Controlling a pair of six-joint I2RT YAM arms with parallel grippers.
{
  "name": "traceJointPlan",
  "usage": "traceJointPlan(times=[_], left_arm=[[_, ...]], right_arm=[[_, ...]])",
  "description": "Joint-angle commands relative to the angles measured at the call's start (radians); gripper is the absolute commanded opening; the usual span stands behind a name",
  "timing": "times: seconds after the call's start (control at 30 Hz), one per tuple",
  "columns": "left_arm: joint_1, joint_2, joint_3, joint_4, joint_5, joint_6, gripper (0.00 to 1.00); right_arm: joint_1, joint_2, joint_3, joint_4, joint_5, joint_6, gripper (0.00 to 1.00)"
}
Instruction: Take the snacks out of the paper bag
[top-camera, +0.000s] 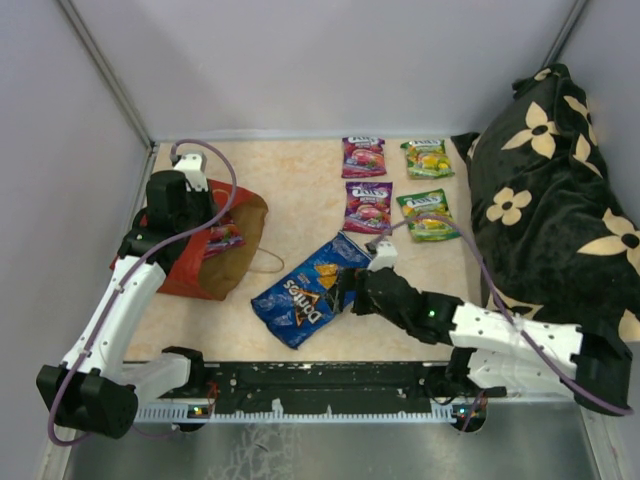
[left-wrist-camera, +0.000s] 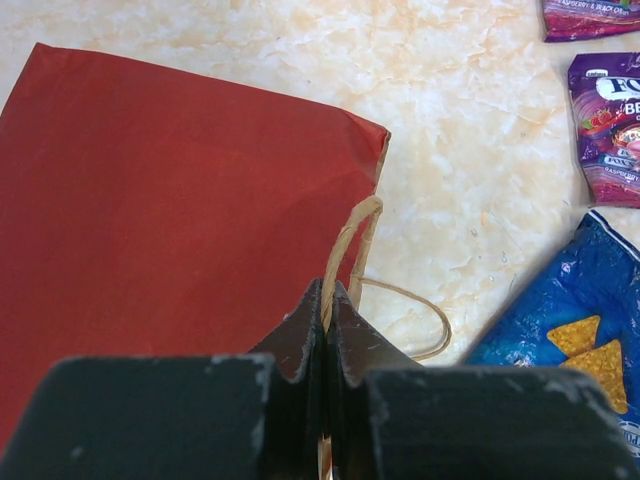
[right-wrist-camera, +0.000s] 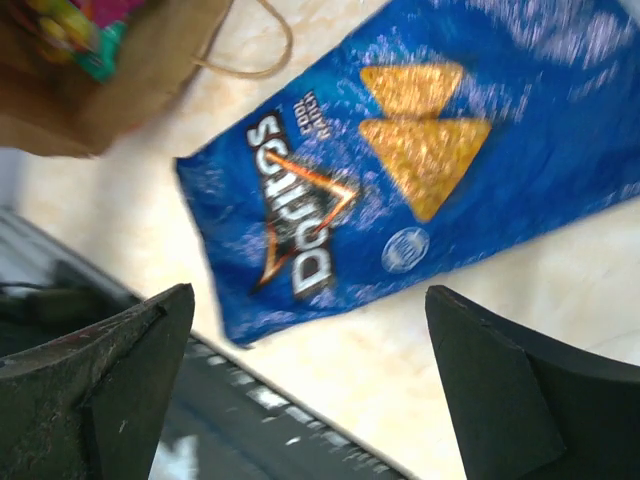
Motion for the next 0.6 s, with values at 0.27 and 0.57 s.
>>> traceJointPlan(times=[0.27,0.57], left_arm=[[0.007,-0.010,0.036,-0.007,0.027,-0.001,0.03],[0.009,-0.024,0.038,-0.010,0.031,0.001,0.04]], right_arm=[[0.013,-0.161,-0.336,0.204,0.012,1.084,0.99],[0.060,0.192,-0.390,0.508,0.063,1.258,0.90]])
